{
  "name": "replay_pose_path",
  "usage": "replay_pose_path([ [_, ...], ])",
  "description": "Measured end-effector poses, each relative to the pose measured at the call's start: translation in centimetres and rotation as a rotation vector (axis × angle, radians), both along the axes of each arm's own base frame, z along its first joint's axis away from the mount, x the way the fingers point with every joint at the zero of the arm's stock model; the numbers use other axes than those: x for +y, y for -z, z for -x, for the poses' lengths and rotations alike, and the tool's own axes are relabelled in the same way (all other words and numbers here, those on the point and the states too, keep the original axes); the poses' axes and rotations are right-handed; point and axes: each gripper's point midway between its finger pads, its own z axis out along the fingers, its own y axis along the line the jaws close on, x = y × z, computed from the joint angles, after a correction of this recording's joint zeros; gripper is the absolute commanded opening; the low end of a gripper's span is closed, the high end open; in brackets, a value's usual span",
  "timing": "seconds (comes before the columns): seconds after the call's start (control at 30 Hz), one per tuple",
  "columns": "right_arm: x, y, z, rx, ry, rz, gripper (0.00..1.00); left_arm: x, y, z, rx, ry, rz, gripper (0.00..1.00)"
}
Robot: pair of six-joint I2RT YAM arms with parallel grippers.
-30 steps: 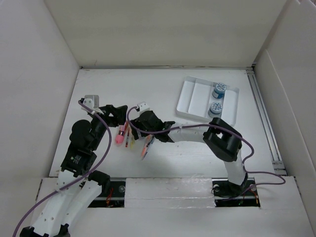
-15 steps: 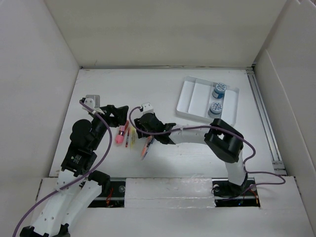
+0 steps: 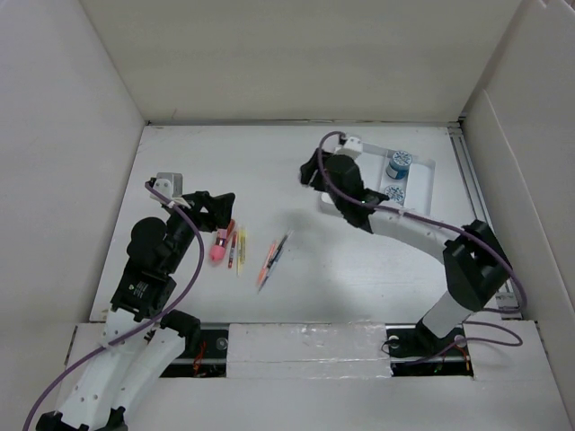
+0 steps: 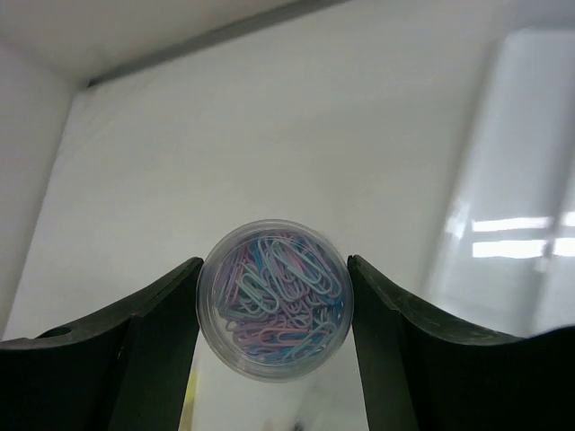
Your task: Organize the desk
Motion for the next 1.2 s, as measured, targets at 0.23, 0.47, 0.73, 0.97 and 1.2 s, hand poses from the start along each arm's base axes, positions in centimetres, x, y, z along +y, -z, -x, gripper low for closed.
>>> replay_pose_path([
  [0.23,-14.3,1.6,-5.0,0.046,0.373,-0.021,0.47,-0.1,0.0,0.0,0.001,0.008,0.000,0.66],
  [0.47,-24.9,2.9,-6.7,0.096,0.652,-0.074,0.48,-0.2,0.0,0.0,0.002,0.011,-0.001,0.66],
  [0.73,-35.3,4.8,-7.2,0.138,0.881,-0.170,0.49,-0.2,0.0,0.1,-0.001,0.015,0.000,0.66],
  [0.97,-37.7,8.8,-7.9,0.269,0.910,-0.196,0.49,-0.2,-0.2,0.2,-0.006,0.015,0.002,0.66],
  [1.2,-38.9,10.3,-8.2,0.346,0.938,-0.178,0.50,-0.2,-0.2,0.3,-0.008,0.019,0.002,0.66],
])
